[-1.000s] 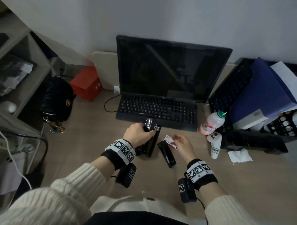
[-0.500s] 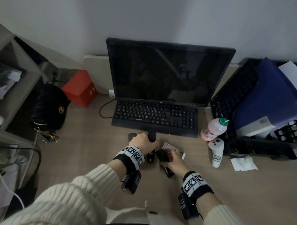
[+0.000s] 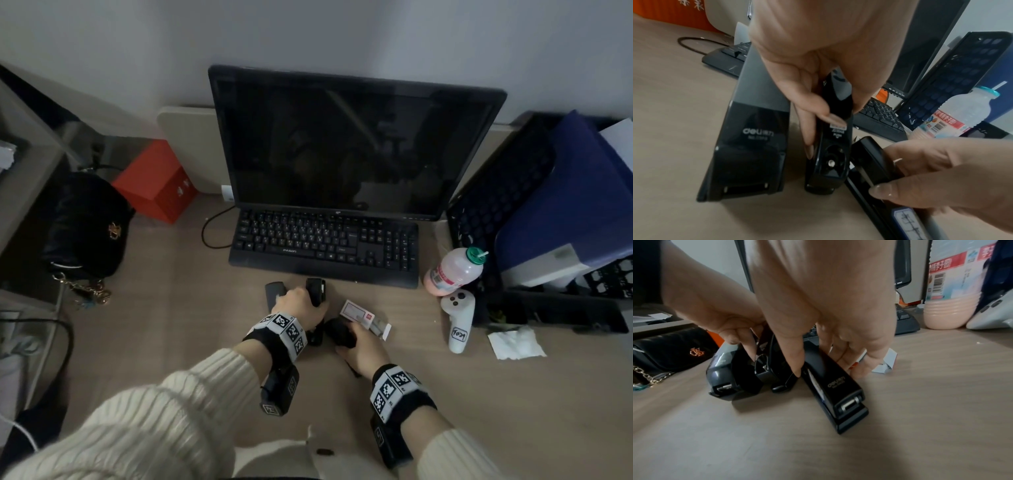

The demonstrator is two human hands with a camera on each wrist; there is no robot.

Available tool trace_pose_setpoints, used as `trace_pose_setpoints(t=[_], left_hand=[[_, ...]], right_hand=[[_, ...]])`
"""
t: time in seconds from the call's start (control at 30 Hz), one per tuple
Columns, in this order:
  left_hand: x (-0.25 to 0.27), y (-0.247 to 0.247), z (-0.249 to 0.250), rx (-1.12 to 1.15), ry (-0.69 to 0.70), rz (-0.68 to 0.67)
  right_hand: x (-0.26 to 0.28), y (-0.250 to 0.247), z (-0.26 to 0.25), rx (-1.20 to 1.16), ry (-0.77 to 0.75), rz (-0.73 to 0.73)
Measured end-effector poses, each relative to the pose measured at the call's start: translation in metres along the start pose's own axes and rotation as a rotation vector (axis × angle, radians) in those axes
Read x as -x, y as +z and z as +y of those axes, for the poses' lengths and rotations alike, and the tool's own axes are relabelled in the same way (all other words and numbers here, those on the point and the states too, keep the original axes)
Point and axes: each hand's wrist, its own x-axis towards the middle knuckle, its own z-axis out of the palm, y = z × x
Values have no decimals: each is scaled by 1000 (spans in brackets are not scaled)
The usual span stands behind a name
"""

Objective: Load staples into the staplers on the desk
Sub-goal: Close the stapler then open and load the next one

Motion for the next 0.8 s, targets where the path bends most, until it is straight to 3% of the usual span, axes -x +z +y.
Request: trace_pose_setpoints(t=[0.43,0.8], left_hand=[[9,-8,-5,72,60,-119],[46,-24,-18,329,73,-132]], right_hand=[[3,4,-2,161,34,122],[24,-13,-10,-231,46,323]])
